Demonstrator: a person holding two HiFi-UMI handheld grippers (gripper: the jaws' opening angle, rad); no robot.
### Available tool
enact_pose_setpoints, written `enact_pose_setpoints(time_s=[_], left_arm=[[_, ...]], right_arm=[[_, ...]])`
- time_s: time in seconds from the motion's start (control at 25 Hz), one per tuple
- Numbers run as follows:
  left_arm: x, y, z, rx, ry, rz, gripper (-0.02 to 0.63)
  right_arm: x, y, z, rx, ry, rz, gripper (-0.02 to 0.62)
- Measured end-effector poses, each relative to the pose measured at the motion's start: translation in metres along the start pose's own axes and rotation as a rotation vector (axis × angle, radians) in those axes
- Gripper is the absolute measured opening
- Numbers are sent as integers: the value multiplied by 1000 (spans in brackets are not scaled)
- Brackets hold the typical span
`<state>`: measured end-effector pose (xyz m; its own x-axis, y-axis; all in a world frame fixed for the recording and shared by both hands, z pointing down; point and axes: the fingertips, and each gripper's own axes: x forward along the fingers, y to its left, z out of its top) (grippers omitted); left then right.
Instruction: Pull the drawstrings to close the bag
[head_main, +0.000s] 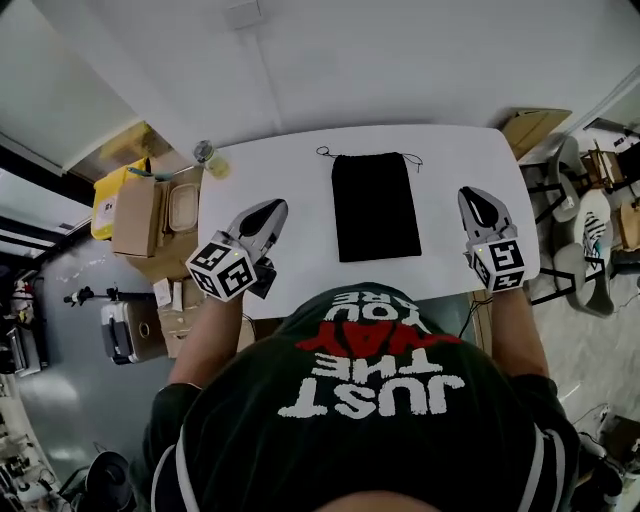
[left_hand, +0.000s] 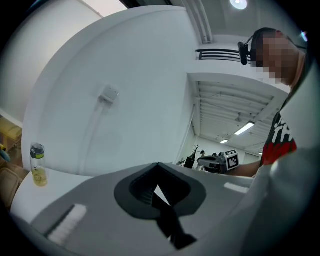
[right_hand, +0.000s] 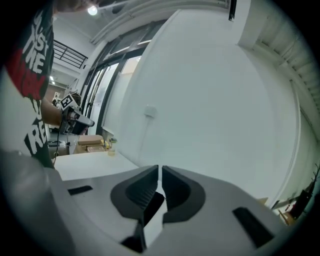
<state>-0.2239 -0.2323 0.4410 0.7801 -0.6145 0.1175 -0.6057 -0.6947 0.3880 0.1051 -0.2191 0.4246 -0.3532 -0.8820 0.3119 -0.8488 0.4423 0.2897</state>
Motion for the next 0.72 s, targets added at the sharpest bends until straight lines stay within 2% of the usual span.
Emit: enact_pose_setpoints(time_s=[0.12, 0.24, 0.4, 0.6, 0.72], left_arm=[[24, 33, -8, -11, 34, 28, 0], [54, 55, -24, 13, 86, 66, 0], [85, 70, -46, 31, 148, 160, 0], [134, 88, -78, 119, 257, 261, 0], [155, 102, -96, 157, 312, 300, 0]], right_arm=[[30, -4, -12, -31, 71, 15, 3], [58, -15, -26, -51, 94, 41, 3], [96, -29, -55, -56, 110, 135, 3], [137, -42, -100, -87, 157, 254, 3], [163, -43, -121, -124, 185, 284, 3]])
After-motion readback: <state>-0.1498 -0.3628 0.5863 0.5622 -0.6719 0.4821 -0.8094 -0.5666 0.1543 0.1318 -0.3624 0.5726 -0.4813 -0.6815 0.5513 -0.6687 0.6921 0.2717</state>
